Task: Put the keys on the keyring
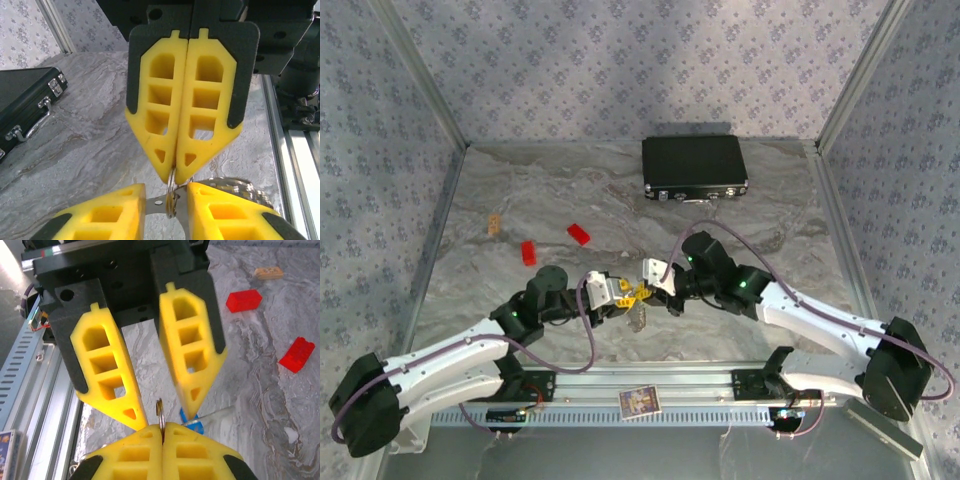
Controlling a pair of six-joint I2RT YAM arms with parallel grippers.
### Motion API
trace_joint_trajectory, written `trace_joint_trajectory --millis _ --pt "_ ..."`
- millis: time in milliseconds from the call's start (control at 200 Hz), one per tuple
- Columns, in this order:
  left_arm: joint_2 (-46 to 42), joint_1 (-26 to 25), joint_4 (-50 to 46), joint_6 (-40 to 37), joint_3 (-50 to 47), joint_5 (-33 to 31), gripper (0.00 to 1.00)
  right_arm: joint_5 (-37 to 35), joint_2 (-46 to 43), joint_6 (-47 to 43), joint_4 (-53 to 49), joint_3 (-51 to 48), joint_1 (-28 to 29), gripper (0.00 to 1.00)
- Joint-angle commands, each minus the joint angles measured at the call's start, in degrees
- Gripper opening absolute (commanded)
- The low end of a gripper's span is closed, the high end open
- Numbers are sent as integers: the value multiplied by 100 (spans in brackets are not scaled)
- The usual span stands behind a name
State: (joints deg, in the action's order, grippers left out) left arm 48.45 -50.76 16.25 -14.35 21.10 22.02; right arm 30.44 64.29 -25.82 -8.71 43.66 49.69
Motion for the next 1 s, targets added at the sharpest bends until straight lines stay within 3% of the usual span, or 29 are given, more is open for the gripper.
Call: trace_joint_trajectory --millis 0,150,315,475,500,600,665,994 --pt "-98 -9 -375 -156 348 -163 29 -201 23 -271 -530 457 90 0" --pt "-15 -13 -924 -321 600 -150 13 -643 181 -597 -1159 837 296 0" --pt "33 -19 -966 -354 697 -95 11 -921 320 -773 -1423 1066 505 0" --pt "54 -13 -992 -411 746 -27 0 -882 297 -747 -1367 1086 533 0" --pt "51 -13 -986 -412 740 -17 0 -881 273 -735 -1339 1076 525 1" --pt "26 -14 -847 -360 662 54 0 -879 88 -558 -1019 825 421 21" --pt "3 -18 -649 -269 561 95 0 -746 -44 -397 -772 602 298 26" --pt "-40 -19 -52 -59 236 188 0 -732 -261 31 -395 45 132 28"
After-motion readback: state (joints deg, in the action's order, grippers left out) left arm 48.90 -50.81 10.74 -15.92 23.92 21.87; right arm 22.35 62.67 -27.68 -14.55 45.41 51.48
